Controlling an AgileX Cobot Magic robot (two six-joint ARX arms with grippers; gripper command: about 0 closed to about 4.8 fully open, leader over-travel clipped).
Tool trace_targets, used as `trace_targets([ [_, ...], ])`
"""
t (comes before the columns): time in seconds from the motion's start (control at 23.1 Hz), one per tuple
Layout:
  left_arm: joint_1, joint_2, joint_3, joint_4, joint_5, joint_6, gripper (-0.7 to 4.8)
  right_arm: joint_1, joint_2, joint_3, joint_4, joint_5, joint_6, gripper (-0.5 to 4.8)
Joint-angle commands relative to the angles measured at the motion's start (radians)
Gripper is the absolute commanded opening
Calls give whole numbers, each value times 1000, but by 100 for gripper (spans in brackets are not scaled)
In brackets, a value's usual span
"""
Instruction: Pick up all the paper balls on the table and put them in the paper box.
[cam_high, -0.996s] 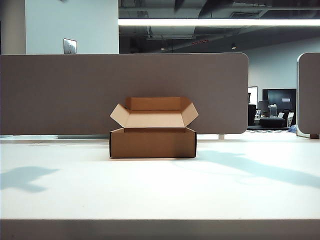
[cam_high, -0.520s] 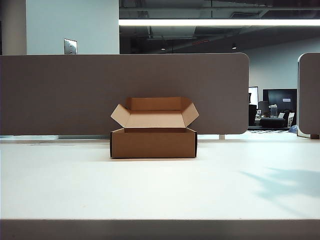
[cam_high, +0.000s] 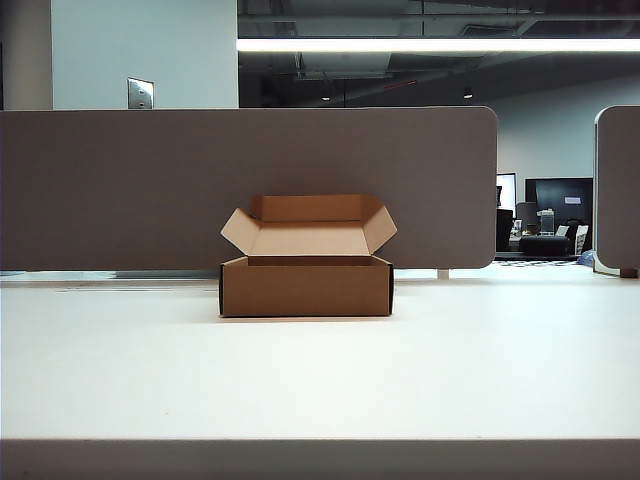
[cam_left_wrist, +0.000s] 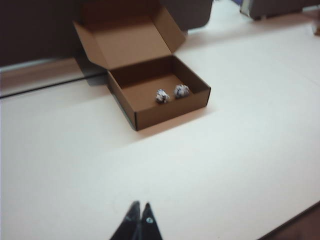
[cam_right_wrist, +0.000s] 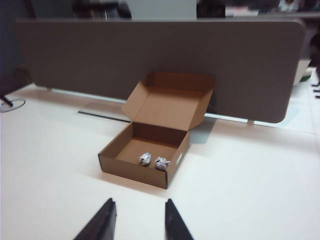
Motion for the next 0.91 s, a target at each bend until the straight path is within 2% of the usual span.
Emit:
trace_targets([
  [0.04,2,-3,-85,148,-14,-39,-6,0,-65,-57,29,92,23,138],
  [0.13,2,-21,-192,312,-21,-17,-6,-1,-123,-129,80,112,14,133],
  [0.3,2,-56,-367,541,-16,6,-6,-1,-228,-271,160,122,5,79],
  [0.35,2,-63,-404,581,-16,6,-6,-1,-248,-305,182,129,5,78],
  [0.39,2,-72,-456,634,-16,6,-6,-1,-271,-355,221,129,5,44],
  [0.43,2,-73,-489,676,-16,6,-6,-1,-280,-384,246,131,5,35],
  [0.61,2,-75,-604,828,-22,0,-6,-1,-283,-492,331,142,5,25],
  [0.65,2,-75,-626,855,-34,-5,-6,-1,-283,-515,342,163,5,24],
  [0.69,2,-75,-660,878,-80,-35,-6,-1,-283,-546,329,229,6,21],
  [0.78,2,-76,-684,875,-121,-53,-6,-1,-283,-559,298,291,63,21],
  [0.82,2,-78,-688,877,-112,-51,-6,-1,-283,-559,300,307,79,21],
  [0.91,2,-108,-690,875,-35,-45,-6,-1,-290,-561,294,299,50,5],
])
